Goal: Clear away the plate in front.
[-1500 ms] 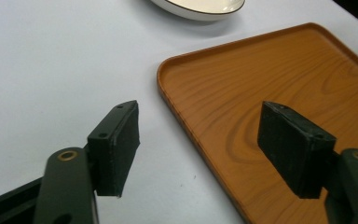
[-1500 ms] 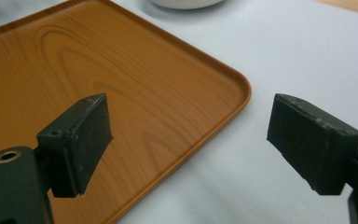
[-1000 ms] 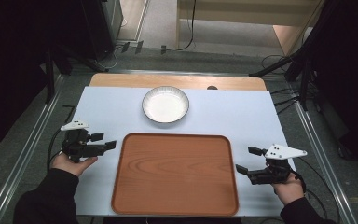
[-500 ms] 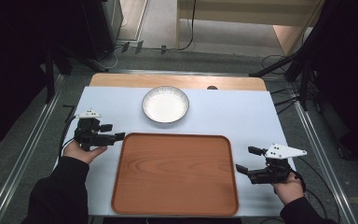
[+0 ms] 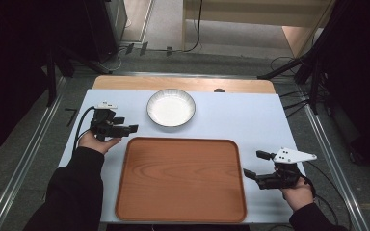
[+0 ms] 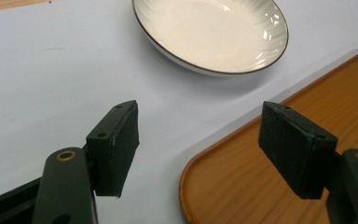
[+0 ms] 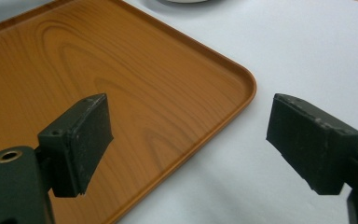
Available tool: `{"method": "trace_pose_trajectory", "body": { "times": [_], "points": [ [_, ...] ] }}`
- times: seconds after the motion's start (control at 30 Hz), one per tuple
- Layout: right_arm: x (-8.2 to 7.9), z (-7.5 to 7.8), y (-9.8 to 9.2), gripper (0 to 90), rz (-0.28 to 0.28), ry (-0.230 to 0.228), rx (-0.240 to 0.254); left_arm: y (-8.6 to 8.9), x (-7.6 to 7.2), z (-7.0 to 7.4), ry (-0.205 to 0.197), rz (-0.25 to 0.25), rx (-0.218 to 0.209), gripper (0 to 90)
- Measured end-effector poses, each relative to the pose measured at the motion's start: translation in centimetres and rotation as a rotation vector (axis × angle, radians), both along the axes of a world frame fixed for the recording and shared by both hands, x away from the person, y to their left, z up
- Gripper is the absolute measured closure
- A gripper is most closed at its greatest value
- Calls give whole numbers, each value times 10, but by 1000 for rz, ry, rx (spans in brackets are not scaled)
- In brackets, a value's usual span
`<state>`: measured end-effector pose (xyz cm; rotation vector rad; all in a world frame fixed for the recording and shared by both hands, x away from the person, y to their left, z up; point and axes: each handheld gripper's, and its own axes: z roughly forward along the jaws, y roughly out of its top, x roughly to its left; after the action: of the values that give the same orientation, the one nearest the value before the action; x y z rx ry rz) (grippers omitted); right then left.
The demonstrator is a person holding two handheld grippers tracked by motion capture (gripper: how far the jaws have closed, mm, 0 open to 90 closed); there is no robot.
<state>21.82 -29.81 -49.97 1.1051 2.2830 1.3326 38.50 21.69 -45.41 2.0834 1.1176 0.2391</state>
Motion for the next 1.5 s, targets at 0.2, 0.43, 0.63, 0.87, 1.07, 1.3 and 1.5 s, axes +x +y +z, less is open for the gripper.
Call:
{"method": "trace_pose_trajectory", "body": {
  "times": [0.2, 0.43, 0.63, 0.87, 1.07, 1.3, 1.5],
  "points": [
    [0, 0, -1, 148, 0, -1, 1, -7, 12, 1, 11, 2, -4, 304],
    [0, -1, 0, 149, -5, -12, 7, -21, 27, 1, 0, 11, -5, 293],
    [0, -2, 1, 157, -5, -14, 20, -31, 36, 0, -23, 3, -3, 286],
    [1, -4, -1, 163, -13, 4, 9, -38, 53, -3, -21, 23, -15, 296],
    [2, -4, -1, 163, -19, -29, 41, -43, 70, -7, 1, 49, -53, 296],
    [2, -6, -6, 168, -24, -41, 54, -54, 85, -14, 25, 65, -24, 261],
    [2, -6, -7, 168, -19, -29, 54, -58, 96, -27, 4, 111, -29, 355]
  ]
}}
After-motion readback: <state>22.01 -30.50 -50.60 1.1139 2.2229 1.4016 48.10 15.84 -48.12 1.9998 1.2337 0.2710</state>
